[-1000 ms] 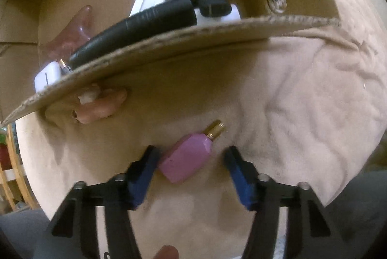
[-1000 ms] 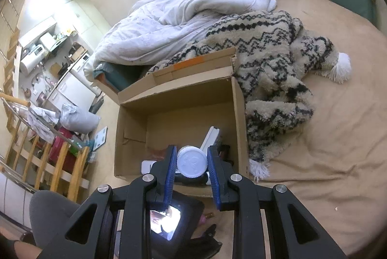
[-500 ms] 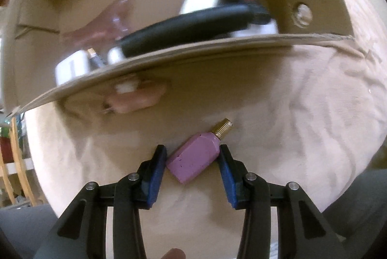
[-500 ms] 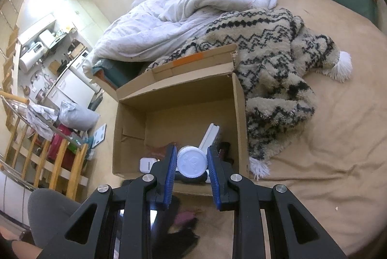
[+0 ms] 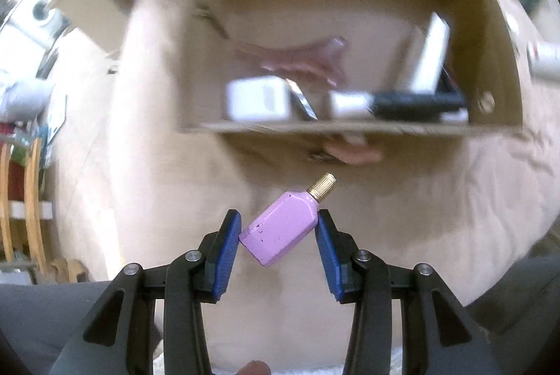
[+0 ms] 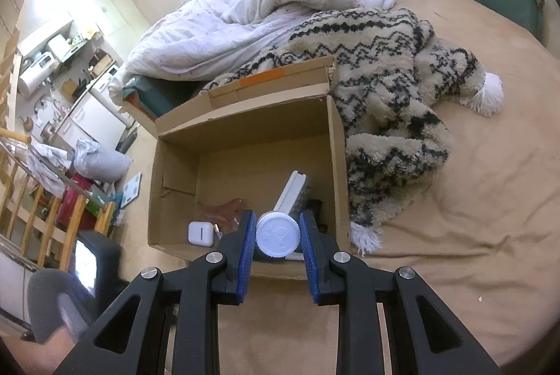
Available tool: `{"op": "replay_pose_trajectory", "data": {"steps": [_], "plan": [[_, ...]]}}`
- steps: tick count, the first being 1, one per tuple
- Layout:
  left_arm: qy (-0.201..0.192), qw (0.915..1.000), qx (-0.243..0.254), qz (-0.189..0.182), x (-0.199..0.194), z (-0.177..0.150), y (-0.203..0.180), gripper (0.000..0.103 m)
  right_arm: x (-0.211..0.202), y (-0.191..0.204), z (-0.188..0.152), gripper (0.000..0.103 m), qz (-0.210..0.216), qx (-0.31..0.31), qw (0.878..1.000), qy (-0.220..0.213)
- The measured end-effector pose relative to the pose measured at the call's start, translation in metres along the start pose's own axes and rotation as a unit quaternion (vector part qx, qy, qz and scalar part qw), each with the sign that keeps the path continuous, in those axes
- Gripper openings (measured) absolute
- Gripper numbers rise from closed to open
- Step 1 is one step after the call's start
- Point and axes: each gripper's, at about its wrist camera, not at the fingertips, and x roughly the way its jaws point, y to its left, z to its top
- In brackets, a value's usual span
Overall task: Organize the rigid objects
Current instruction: 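Carry the perfume bottle over the box while the right tool holds the pill bottle there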
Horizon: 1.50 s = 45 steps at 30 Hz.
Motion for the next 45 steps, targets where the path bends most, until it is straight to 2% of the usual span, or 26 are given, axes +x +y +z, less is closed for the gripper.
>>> {"op": "replay_pose_trajectory", "data": {"steps": [3, 7, 13, 16, 22, 26, 31, 36, 45], "plan": [[-0.016, 0.9994, -0.029, -0.001, -0.017, 0.001, 0.034, 0.040, 0.004, 0.003, 0.001, 0.027, -0.005, -0.007, 1.000, 0.002], [-0.048, 0.9975, -0.051, -0.001, -0.040, 0.005, 0.060, 0.040, 0.011, 0.007, 0.006, 0.027, -0.013, -0.018, 1.000, 0.003], [-0.109, 0.9924, -0.057, 0.001, -0.072, 0.038, 0.069, 0.040, 0.029, 0.019, 0.007, 0.027, -0.024, -0.042, 0.999, 0.018], [-0.123, 0.9910, -0.054, -0.001, -0.076, 0.062, 0.059, 0.040, 0.038, 0.023, 0.011, 0.027, -0.027, -0.056, 0.998, 0.017], [-0.131, 0.9910, -0.026, -0.005, -0.064, 0.091, 0.029, 0.040, 0.060, 0.024, 0.024, 0.027, -0.033, -0.061, 0.997, 0.023], [-0.124, 0.9922, -0.010, -0.007, -0.042, 0.107, 0.008, 0.040, 0.076, 0.029, 0.029, 0.027, -0.039, -0.071, 0.996, 0.025], [-0.123, 0.9924, 0.000, -0.003, -0.016, 0.111, -0.002, 0.040, 0.093, 0.026, 0.032, 0.027, -0.042, -0.062, 0.996, 0.038], [-0.142, 0.9893, 0.010, 0.031, -0.005, 0.108, -0.005, 0.040, 0.100, 0.028, 0.030, 0.027, -0.038, -0.060, 0.996, 0.049], [-0.111, 0.9937, -0.009, 0.017, 0.008, 0.107, -0.001, 0.040, 0.109, 0.025, 0.025, 0.027, -0.043, -0.053, 0.995, 0.068]]}}
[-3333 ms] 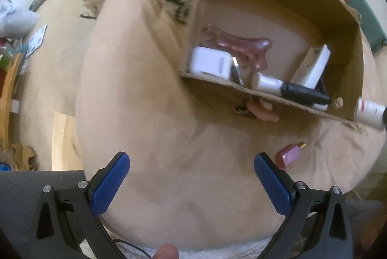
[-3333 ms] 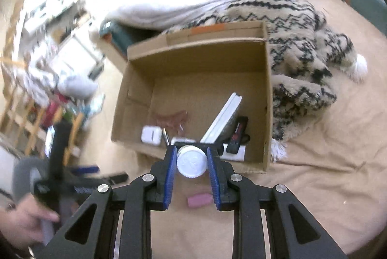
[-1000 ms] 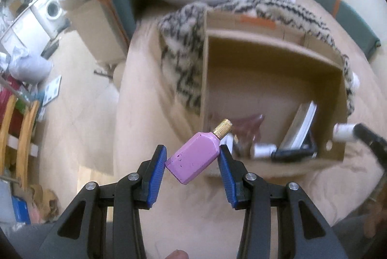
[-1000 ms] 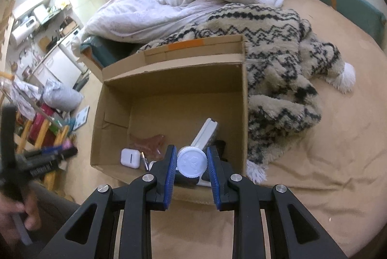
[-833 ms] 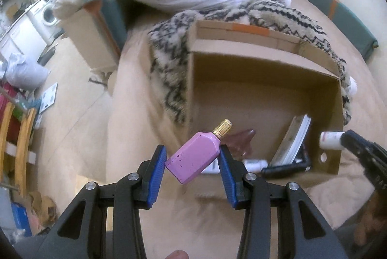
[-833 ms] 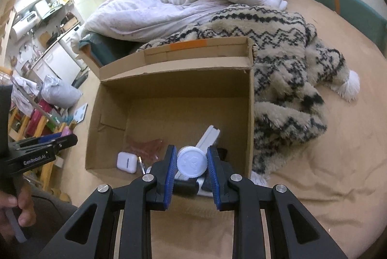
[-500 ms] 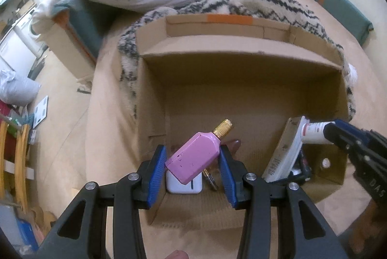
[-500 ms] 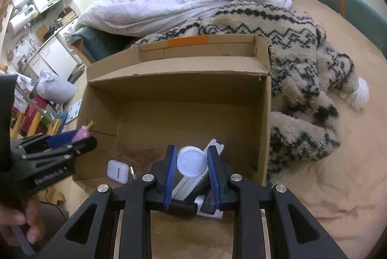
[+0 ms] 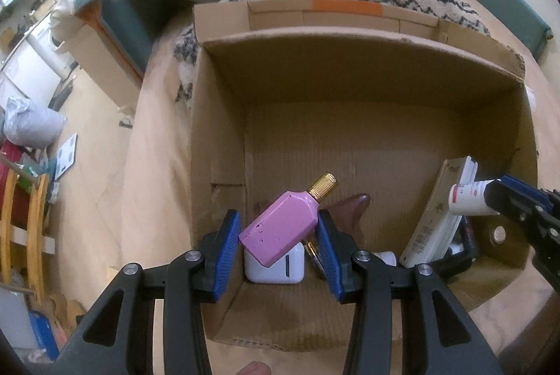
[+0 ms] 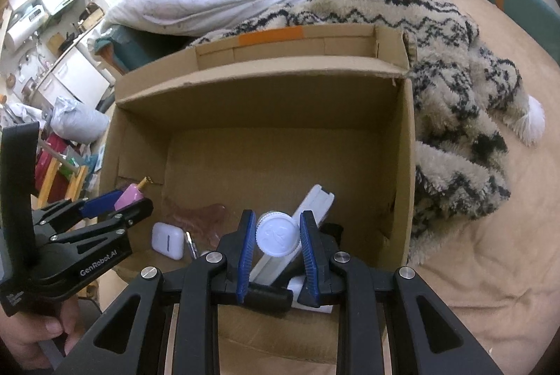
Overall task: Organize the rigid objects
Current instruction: 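Carry the perfume bottle over the box while the right tool holds the pill bottle there, then open both tools to drop the perfume bottle and pill bottle into the box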
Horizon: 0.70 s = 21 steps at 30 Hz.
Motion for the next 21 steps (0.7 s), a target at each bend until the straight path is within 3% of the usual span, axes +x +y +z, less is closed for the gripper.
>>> {"op": "replay_pose_trajectory", "data": {"steps": [16, 18, 19, 20, 21], "plan": [[-0.005, 1.0000, 0.008, -0.001, -0.003, -0.001, -0.006, 0.043, 0.003, -0.010, 0.003, 0.030, -0.009, 0.027, 1.000, 0.010], [-0.003, 1.0000, 0.004, -0.002, -0.003, 0.000, -0.005, 0.065, 0.001, -0.010, 0.004, 0.048, -0.006, 0.031, 0.999, 0.004], [-0.005, 1.0000, 0.002, -0.006, -0.004, 0.000, -0.005, 0.066, -0.003, -0.011, 0.004, 0.071, -0.003, 0.033, 0.999, -0.005], [-0.006, 0.9999, 0.001, -0.008, -0.005, 0.000, -0.005, 0.067, -0.007, -0.011, 0.005, 0.078, 0.002, 0.036, 0.999, -0.019], [-0.007, 0.9999, 0.002, -0.009, -0.005, 0.001, -0.005, 0.073, -0.011, -0.011, 0.006, 0.078, 0.007, 0.039, 0.999, -0.027]]}}
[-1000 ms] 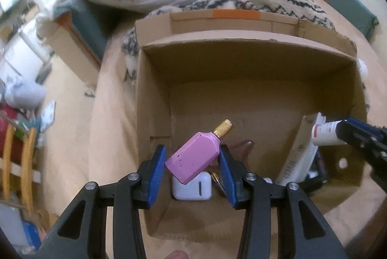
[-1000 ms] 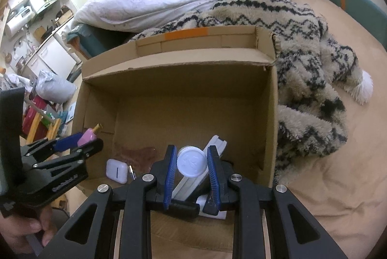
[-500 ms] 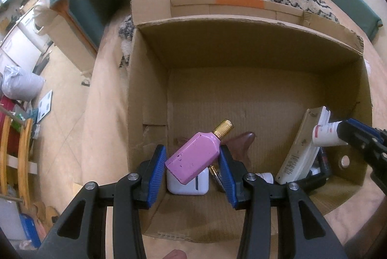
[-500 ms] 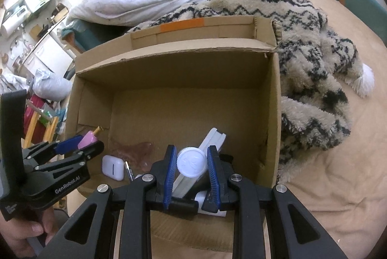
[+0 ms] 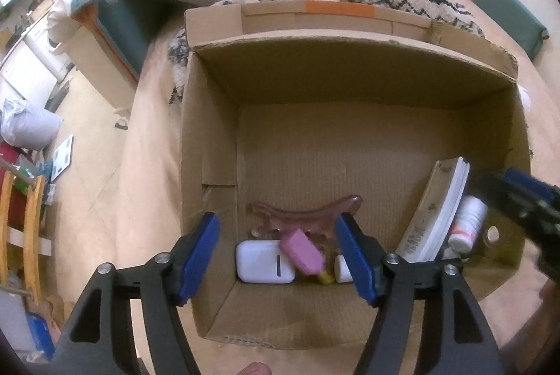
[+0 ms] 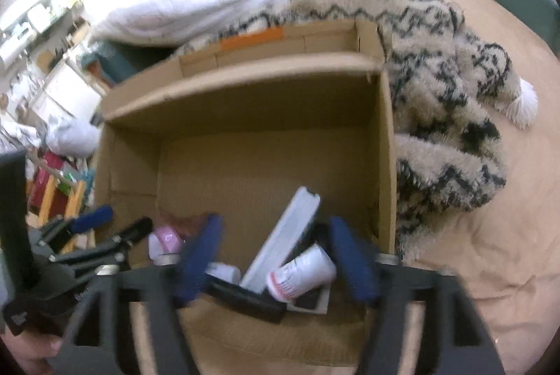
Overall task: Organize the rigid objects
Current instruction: 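Open both tools to drop the perfume bottle and pill bottle into the box, then lower the right tool beside the box and grasp the pink Hello Kitty item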
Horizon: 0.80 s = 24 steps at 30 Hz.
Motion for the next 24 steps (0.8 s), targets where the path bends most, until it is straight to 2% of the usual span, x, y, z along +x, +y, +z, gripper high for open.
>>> {"op": "replay_pose_trajectory", "data": {"steps": [3, 15, 24], "plan": [[-0.004, 1.0000, 0.000, -0.005, -0.002, 0.001, -0.001, 0.083, -0.004, 0.000, 0.003, 0.081, 0.012, 0.005, 1.000, -0.006], [-0.009, 0.9999, 0.004, -0.003, -0.007, 0.001, -0.003, 0.085, -0.002, -0.002, 0.003, 0.083, 0.008, 0.009, 1.000, 0.000], [-0.043, 0.9990, -0.010, -0.011, -0.040, 0.001, 0.010, 0.086, -0.022, 0.000, -0.001, 0.083, 0.012, 0.015, 1.000, -0.018]]}}
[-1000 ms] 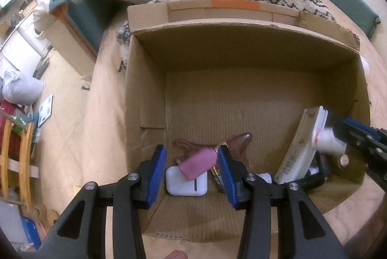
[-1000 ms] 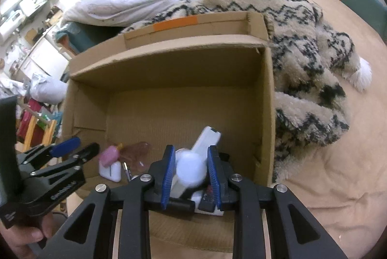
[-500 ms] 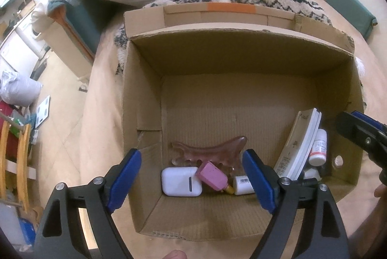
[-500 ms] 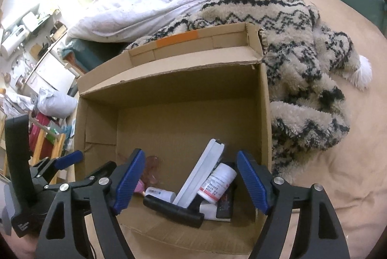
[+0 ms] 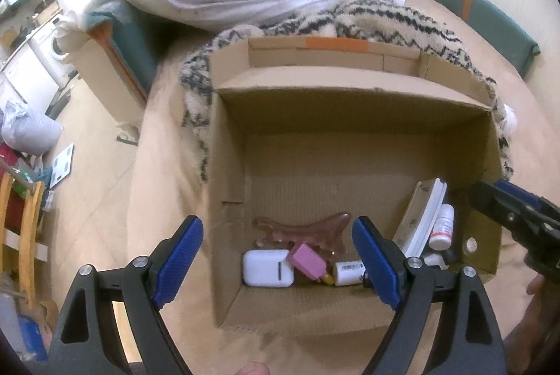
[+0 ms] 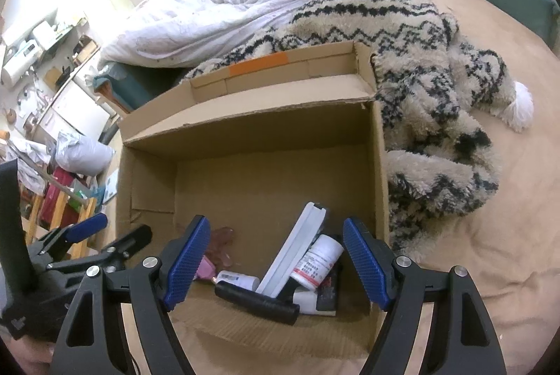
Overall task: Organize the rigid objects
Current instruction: 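Lower the right tool beside the box and grasp the pink Hello Kitty item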
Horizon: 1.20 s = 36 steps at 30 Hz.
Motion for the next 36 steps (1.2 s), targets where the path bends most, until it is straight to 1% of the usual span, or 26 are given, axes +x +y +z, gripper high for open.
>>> {"op": "replay_pose_trajectory", "data": {"steps": [3, 5, 7, 8, 12, 15, 18, 19, 21, 24, 28, 32, 34, 36], "plan": [[0.006, 1.0000, -0.002, 0.000, -0.013, -0.003, 0.007, 0.086, -0.012, 0.000, -0.009, 0.083, 0.000, 0.006, 1.000, 0.000], [0.003, 0.9997, -0.018, -0.015, -0.026, -0.009, 0.016, 0.086, -0.021, 0.002, -0.016, 0.083, 0.001, 0.005, 1.000, -0.001], [0.002, 0.9994, -0.027, -0.023, -0.036, -0.017, 0.025, 0.088, -0.031, 0.005, -0.023, 0.083, -0.001, -0.002, 1.000, -0.003], [0.004, 0.9993, -0.029, -0.023, -0.040, -0.022, 0.029, 0.092, -0.035, 0.005, -0.028, 0.083, 0.001, -0.001, 1.000, -0.004], [0.017, 0.9988, -0.043, -0.014, -0.045, -0.041, 0.048, 0.092, -0.038, 0.000, -0.049, 0.083, 0.012, 0.026, 1.000, 0.010], [0.039, 0.9963, -0.076, 0.000, -0.039, -0.054, 0.067, 0.092, -0.032, -0.002, -0.066, 0.083, 0.005, 0.041, 0.999, 0.028], [0.069, 0.9900, -0.122, -0.002, -0.030, -0.059, 0.084, 0.093, -0.017, -0.003, -0.082, 0.083, -0.002, 0.057, 0.997, 0.057], [0.075, 0.9878, -0.136, -0.002, -0.028, -0.060, 0.088, 0.093, -0.011, -0.002, -0.088, 0.083, -0.002, 0.063, 0.996, 0.068], [0.079, 0.9856, -0.149, -0.006, -0.029, -0.061, 0.090, 0.093, 0.005, 0.006, -0.097, 0.083, -0.003, 0.059, 0.994, 0.092], [0.073, 0.9850, -0.156, -0.010, -0.035, -0.060, 0.089, 0.093, 0.031, 0.024, -0.108, 0.083, -0.011, 0.047, 0.991, 0.124], [0.067, 0.9870, -0.146, -0.009, -0.040, -0.058, 0.083, 0.094, 0.063, 0.041, -0.113, 0.083, -0.013, 0.079, 0.987, 0.139], [0.080, 0.9859, -0.145, -0.022, -0.040, -0.060, 0.083, 0.094, 0.098, 0.058, -0.107, 0.083, -0.051, 0.081, 0.984, 0.148], [0.085, 0.9844, -0.152, -0.027, -0.038, -0.062, 0.087, 0.094, 0.115, 0.067, -0.106, 0.083, -0.068, 0.071, 0.982, 0.161], [0.088, 0.9829, -0.158, -0.033, -0.039, -0.063, 0.089, 0.094, 0.125, 0.077, -0.105, 0.083, -0.094, 0.051, 0.981, 0.162]]}}
